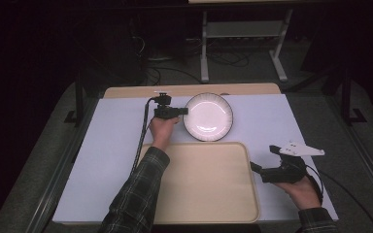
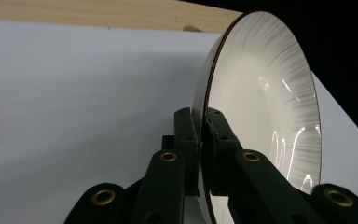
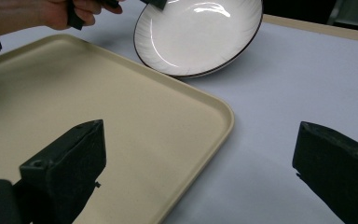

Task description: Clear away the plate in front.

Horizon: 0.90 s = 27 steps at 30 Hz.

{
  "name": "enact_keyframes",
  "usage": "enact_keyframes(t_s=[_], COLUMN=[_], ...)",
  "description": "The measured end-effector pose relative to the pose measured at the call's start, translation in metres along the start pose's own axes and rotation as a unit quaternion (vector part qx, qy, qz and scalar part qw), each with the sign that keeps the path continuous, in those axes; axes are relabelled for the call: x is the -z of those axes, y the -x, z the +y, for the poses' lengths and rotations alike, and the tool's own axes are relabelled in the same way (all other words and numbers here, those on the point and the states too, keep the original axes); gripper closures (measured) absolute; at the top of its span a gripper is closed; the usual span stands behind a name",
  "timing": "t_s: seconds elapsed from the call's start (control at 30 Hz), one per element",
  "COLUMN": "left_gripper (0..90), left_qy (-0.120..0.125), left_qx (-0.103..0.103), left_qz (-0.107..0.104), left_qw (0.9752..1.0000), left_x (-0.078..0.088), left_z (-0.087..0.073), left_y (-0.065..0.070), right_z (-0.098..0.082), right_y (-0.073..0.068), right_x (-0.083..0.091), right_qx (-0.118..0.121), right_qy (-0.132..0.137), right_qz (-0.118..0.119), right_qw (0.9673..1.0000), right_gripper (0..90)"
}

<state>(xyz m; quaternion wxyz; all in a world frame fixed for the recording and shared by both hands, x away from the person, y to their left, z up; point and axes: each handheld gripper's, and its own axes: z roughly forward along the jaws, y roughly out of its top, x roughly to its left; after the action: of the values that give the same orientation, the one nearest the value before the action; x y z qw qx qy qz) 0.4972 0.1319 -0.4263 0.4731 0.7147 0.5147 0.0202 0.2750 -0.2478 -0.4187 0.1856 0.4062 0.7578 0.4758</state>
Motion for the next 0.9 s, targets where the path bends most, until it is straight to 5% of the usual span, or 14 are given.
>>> enact_keyframes(t_s=[0.27, 0.3, 0.43, 0.9], left_gripper=[85.1, 85.1, 85.0, 84.9], left_qy=[0.016, 0.019, 0.028, 0.049], left_qx=[-0.041, -0.059, -0.077, -0.109], left_qz=[0.018, 0.024, 0.034, 0.039], left_qw=[0.9989, 0.9978, 0.9961, 0.9920], left_x=[0.008, 0.011, 0.019, 0.060], left_z=[0.007, 0.010, 0.014, 0.022], left_y=[0.007, 0.009, 0.011, 0.019], right_z=[0.000, 0.000, 0.000, 0.000], right_y=[0.000, 0.000, 0.000, 0.001], right_x=[0.000, 0.000, 0.000, 0.001], right_qx=[0.000, 0.000, 0.001, -0.002], right_qy=[0.002, 0.002, 0.003, 0.008], right_qz=[0.000, 0.000, -0.001, -0.004], right_qw=[1.0000, 1.0000, 1.0000, 1.0000], right_gripper=[2.0, 2.0, 2.0, 2.0])
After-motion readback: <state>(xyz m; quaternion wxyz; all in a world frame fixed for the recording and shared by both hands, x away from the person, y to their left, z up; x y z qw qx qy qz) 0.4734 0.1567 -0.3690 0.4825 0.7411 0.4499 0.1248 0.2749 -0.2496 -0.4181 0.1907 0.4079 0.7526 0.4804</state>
